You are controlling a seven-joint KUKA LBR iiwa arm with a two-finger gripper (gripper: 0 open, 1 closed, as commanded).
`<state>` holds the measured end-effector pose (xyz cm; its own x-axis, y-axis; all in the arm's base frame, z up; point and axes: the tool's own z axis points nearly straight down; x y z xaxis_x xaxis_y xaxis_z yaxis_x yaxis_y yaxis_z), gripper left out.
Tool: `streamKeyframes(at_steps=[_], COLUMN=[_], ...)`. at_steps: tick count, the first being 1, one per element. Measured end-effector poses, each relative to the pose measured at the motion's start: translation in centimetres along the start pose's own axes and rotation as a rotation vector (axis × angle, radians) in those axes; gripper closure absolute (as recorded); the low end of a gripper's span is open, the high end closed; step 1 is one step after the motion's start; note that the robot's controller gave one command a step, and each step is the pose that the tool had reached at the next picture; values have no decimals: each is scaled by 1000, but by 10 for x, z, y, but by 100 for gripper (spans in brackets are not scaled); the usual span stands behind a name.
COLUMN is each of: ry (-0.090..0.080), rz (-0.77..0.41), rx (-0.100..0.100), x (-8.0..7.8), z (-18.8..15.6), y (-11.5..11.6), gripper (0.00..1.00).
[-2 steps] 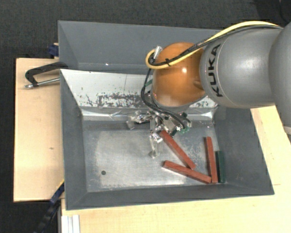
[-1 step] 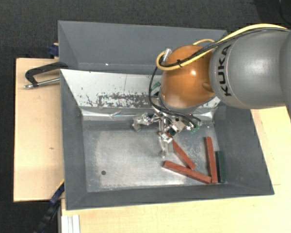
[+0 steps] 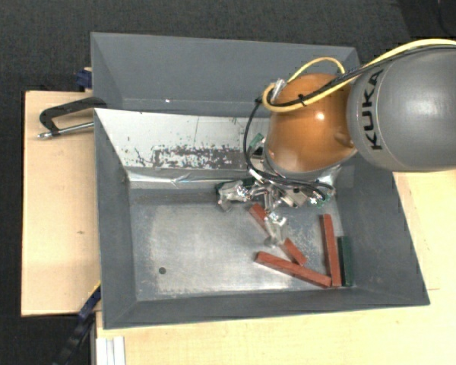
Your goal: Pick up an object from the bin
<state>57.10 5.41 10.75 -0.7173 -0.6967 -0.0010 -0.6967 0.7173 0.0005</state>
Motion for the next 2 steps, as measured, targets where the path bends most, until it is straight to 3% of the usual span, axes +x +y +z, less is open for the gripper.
streamKeyframes(at_steps=[1,2], ry=[-2,0], rz=[-169,-411], rx=[1,1], x=[31,58], z=[-6,-5], y=[10,21], gripper=[0,0])
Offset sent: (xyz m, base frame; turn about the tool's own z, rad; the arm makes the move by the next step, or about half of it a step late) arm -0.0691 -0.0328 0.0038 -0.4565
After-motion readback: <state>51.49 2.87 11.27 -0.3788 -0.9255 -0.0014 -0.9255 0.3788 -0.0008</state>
